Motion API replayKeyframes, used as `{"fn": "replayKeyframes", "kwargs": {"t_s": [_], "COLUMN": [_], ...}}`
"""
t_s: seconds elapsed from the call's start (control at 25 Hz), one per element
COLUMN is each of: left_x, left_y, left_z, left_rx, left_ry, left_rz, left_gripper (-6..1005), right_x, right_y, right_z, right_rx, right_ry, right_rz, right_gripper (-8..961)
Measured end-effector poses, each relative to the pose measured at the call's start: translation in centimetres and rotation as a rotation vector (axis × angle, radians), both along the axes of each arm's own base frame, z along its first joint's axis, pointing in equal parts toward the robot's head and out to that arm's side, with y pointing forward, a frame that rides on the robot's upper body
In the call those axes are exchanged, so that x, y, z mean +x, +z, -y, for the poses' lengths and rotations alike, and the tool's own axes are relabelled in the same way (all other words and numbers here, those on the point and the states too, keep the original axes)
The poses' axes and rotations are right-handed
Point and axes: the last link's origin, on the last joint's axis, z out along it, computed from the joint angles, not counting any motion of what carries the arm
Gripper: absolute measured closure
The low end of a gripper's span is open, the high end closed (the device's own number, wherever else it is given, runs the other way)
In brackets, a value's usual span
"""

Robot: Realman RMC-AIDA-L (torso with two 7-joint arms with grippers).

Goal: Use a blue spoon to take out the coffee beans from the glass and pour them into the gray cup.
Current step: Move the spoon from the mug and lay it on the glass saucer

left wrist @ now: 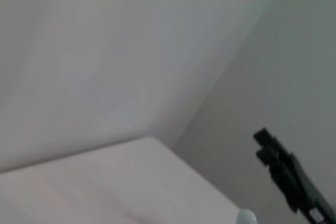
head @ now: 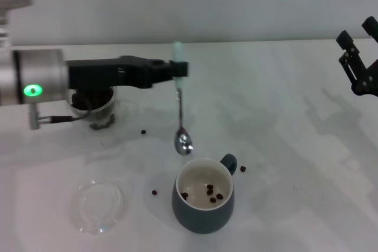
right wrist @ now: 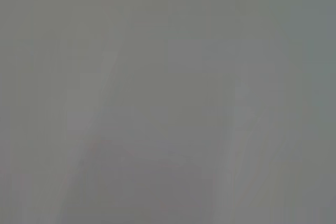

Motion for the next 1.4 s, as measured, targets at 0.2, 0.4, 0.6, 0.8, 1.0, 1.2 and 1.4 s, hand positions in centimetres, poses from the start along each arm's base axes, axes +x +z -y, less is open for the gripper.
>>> {"fn": "replayKeyframes", "kwargs": {"t_s": [0.2,0.4,0.6,0.8,1.0,1.2,1.4], "left_x": [-2.6,-6.8,-10.4,-12.8,-14.6,-15.9,-16.8], "left_y": [2.1,3.6,4.2,4.0,3.7,3.9,4.1], "left_z": [1.1,2.7,4.6,6.2,7.5,8.4,8.8], "left_rx": [0.041,0.105,0.145,0.147,0.143,0.156,0.175], "left_ry": [0.071,0.183,0.269,0.338,0.39,0.428,0.454], "left_rz": [0.066,0.093,0.084,0.074,0.063,0.05,0.038], "left_gripper": [878,878,878,878,879,879,879], "right_x": [-0.1,-0.3,-0.1,0.0,0.0,0.0,-0.1], "right_y": [0.1,0.2,1.2,2.1,2.6,2.9,2.8], "right_z": [-0.2,-0.4,-0.9,-1.3,-1.6,-1.7,-1.8], "right_rx": [0.003,0.009,0.063,0.109,0.132,0.147,0.147], "right_ry": [0.004,0.007,-0.008,-0.021,-0.026,-0.031,-0.029], "right_rz": [-0.001,-0.004,-0.022,-0.043,-0.052,-0.058,-0.06], "right_gripper": [470,471,471,471,471,471,471]}}
